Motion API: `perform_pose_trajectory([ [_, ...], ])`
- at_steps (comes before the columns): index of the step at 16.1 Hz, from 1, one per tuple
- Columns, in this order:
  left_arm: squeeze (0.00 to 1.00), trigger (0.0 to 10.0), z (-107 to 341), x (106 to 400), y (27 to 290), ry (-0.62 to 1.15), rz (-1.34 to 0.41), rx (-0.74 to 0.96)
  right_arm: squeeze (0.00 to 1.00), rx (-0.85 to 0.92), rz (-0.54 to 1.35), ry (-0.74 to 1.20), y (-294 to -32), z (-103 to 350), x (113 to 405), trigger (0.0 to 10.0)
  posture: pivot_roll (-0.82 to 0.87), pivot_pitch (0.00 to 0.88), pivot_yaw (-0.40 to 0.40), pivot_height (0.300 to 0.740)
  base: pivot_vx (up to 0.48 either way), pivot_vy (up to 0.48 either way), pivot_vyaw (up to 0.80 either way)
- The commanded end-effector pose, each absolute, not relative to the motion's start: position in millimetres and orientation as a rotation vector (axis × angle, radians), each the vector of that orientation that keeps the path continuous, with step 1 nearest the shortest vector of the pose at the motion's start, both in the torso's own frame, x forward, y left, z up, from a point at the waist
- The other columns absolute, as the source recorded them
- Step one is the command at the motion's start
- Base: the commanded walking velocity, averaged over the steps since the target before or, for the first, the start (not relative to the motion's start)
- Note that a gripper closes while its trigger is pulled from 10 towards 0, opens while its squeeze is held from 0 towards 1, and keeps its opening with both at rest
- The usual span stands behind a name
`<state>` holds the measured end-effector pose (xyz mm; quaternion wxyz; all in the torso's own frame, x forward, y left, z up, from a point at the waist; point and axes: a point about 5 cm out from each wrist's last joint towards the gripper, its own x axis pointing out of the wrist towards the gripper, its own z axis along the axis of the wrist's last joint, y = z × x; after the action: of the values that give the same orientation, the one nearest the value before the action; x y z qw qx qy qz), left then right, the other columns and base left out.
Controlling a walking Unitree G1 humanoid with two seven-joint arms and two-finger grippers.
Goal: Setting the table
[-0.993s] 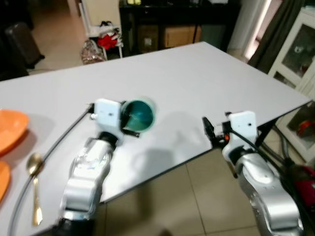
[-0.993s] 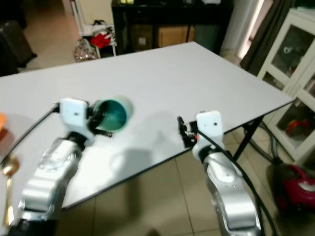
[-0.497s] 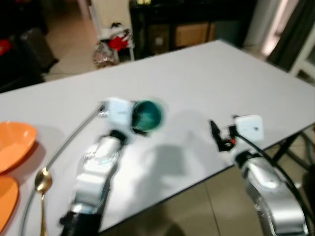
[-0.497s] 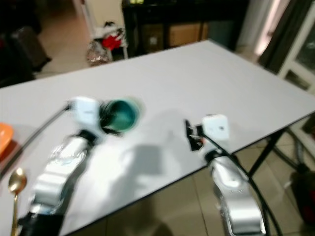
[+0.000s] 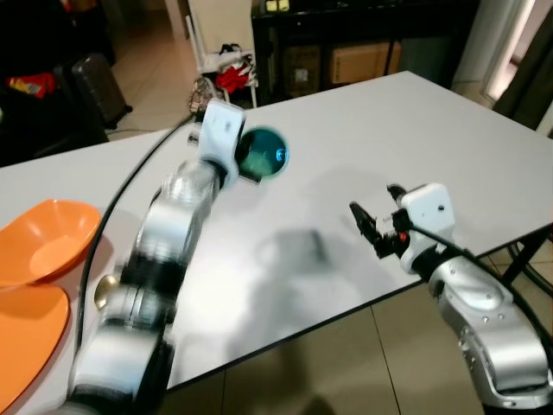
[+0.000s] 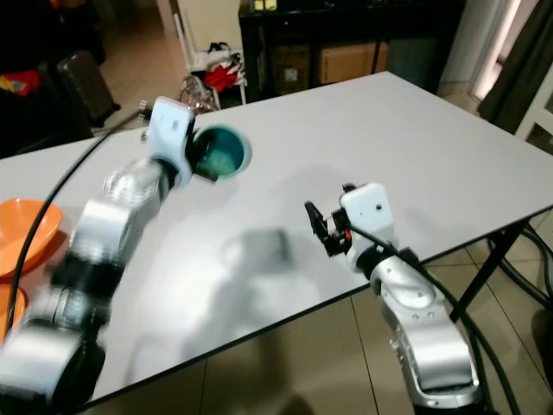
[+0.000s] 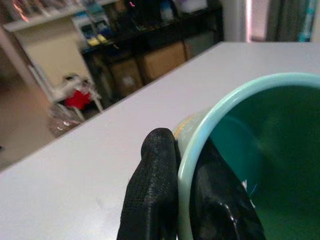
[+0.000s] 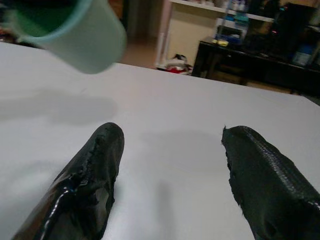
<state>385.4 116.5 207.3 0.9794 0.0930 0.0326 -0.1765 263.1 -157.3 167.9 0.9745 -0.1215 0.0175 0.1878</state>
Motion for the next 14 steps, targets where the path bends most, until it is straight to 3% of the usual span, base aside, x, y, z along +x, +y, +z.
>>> perform_pose_trajectory([
  [1, 0.0, 10.0, 203.1, 395.9, 127.2, 0.151, -0.333, 0.179, 0.0, -0.25, 0.459, 0.007, -150.7, 176.9, 260.5, 10.0, -0.11, 0.0, 0.15, 0.74, 0.0, 0.0, 0.0],
  [5, 0.0, 10.0, 194.9, 409.9, 141.8, 0.395, -0.262, 0.12, 0.0, -0.301, 0.669, 0.047, -140.6, 180.2, 247.6, 10.0, -0.11, 0.002, 0.172, 0.74, 0.0, 0.0, 0.0],
  [12, 0.0, 10.0, 187.3, 409.6, 143.0, 0.556, -0.255, 0.051, 0.0, -0.309, 0.824, 0.103, -138.6, 185.6, 231.9, 10.0, -0.13, 0.014, 0.182, 0.74, 0.0, 0.0, 0.0],
  [14, 0.0, 10.0, 180.4, 407.4, 140.6, 0.593, -0.268, 0.105, 0.0, -0.31, 0.85, 0.115, -136.9, 186.5, 228.8, 10.0, -0.13, 0.015, 0.18, 0.74, 0.0, 0.0, 0.0],
])
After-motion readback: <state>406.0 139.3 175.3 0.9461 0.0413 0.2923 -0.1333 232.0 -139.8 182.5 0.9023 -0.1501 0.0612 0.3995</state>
